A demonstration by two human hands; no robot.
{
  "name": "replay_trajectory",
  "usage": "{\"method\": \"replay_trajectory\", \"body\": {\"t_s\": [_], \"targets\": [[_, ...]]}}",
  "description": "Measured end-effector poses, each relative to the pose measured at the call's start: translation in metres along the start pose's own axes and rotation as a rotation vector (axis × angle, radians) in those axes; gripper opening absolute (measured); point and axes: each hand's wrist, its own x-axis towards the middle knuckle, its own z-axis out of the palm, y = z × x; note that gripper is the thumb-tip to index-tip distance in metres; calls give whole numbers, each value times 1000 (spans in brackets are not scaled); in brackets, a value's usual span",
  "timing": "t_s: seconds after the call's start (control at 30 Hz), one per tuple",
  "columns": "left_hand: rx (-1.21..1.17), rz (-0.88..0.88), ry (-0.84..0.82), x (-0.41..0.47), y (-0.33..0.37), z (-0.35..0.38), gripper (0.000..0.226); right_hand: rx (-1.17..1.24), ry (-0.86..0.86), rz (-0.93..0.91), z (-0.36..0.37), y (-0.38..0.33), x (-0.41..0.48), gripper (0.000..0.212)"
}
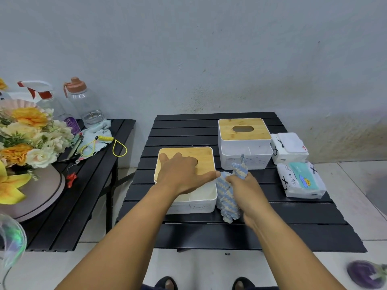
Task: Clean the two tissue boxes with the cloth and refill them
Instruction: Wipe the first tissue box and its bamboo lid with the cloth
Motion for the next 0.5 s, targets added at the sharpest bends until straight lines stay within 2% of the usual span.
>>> {"method": "replay_trajectory", "body": {"t_s": [0.27, 0.5], "targets": [[-33, -40, 39, 1, 4, 0, 79, -21, 9, -3, 1, 1, 3, 29], [-72, -25, 81, -3, 5, 1, 74, 73, 43, -16, -1, -5, 0, 31]]}}
